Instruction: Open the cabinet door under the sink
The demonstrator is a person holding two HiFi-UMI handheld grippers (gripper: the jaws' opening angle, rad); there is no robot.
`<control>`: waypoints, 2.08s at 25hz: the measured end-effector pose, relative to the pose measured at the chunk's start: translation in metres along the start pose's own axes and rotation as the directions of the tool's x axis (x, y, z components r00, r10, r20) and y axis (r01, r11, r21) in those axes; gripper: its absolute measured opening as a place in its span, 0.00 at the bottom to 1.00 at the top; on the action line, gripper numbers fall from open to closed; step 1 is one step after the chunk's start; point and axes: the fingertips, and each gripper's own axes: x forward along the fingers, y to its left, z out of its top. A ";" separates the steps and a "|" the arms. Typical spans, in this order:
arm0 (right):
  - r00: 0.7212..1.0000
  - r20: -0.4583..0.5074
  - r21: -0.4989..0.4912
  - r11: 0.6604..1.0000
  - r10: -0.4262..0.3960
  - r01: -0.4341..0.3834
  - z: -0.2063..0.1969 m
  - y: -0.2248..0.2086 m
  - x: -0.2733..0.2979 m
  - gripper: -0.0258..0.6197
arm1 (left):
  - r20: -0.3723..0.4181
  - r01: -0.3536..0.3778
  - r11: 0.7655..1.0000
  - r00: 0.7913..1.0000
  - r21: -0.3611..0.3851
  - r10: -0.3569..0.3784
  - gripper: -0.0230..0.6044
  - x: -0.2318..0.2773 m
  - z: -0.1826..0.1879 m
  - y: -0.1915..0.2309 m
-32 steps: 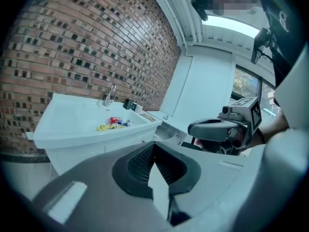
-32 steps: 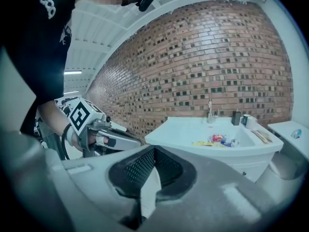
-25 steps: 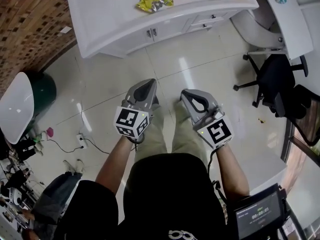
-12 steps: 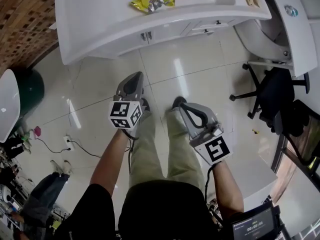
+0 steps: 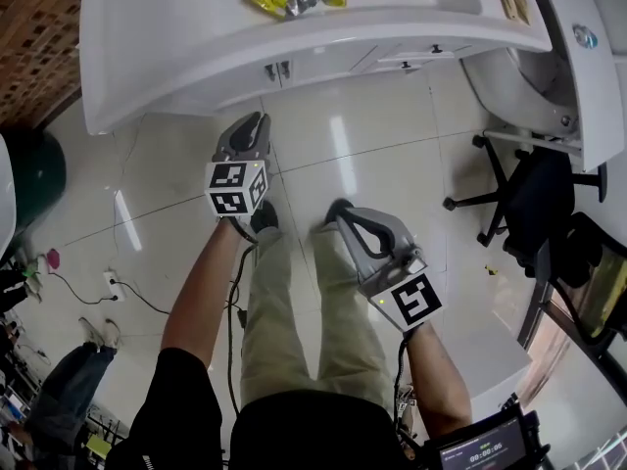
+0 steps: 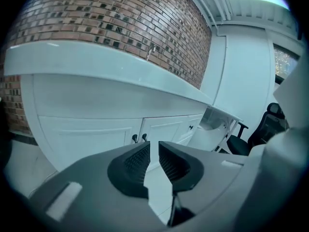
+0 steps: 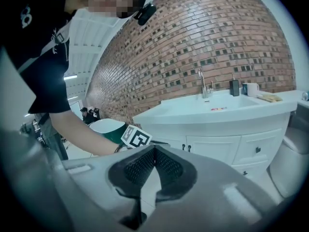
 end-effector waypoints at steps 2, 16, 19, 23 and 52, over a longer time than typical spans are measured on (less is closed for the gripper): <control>1.000 0.001 0.006 1.000 0.008 -0.008 -0.006 0.000 0.005 0.03 | -0.010 -0.012 1.000 1.000 0.009 0.012 0.17 0.017 -0.003 0.009; 0.996 -0.086 0.062 0.998 0.005 0.001 -0.061 -0.011 -0.003 0.03 | -0.143 -0.068 0.993 0.986 0.093 0.081 0.24 0.103 -0.042 0.046; 0.995 -0.095 0.074 0.997 -0.007 0.014 -0.065 -0.017 -0.005 0.03 | -0.159 -0.077 0.991 0.983 0.108 0.094 0.26 0.114 -0.044 0.050; 0.994 -0.105 0.084 0.996 -0.009 0.018 -0.069 -0.023 -0.005 0.03 | -0.173 -0.093 0.991 0.979 0.097 0.109 0.26 0.127 -0.046 0.056; 0.991 -0.129 0.119 0.992 -0.022 0.038 -0.086 -0.038 -0.013 0.03 | -0.157 -0.190 0.976 0.966 0.102 0.204 0.13 0.145 -0.047 0.058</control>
